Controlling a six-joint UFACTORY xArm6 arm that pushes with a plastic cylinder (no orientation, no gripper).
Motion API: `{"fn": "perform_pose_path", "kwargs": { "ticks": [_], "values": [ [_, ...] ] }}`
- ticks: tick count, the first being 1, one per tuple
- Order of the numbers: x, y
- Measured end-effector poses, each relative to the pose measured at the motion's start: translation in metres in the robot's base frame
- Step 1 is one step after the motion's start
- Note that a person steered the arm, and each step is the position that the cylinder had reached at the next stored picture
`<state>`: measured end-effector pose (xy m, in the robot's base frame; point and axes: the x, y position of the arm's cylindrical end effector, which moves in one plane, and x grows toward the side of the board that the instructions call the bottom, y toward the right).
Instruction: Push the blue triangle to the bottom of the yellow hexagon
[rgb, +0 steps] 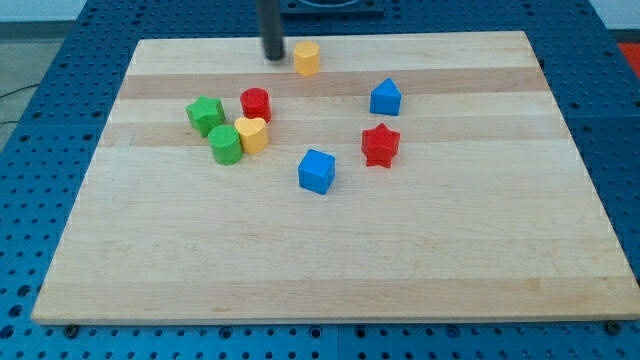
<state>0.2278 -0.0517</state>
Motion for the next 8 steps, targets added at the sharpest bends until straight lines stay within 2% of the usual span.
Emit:
{"fn": "perform_pose_path", "kwargs": {
  "ticks": [1,3,4,5,6,7,8],
  "values": [
    [-0.004,0.047],
    [0.077,0.072],
    [0.068,0.08],
    [0.065,0.149],
    [0.101,0.142],
    [0.136,0.111],
    [0.15,0.103]
  ]
}}
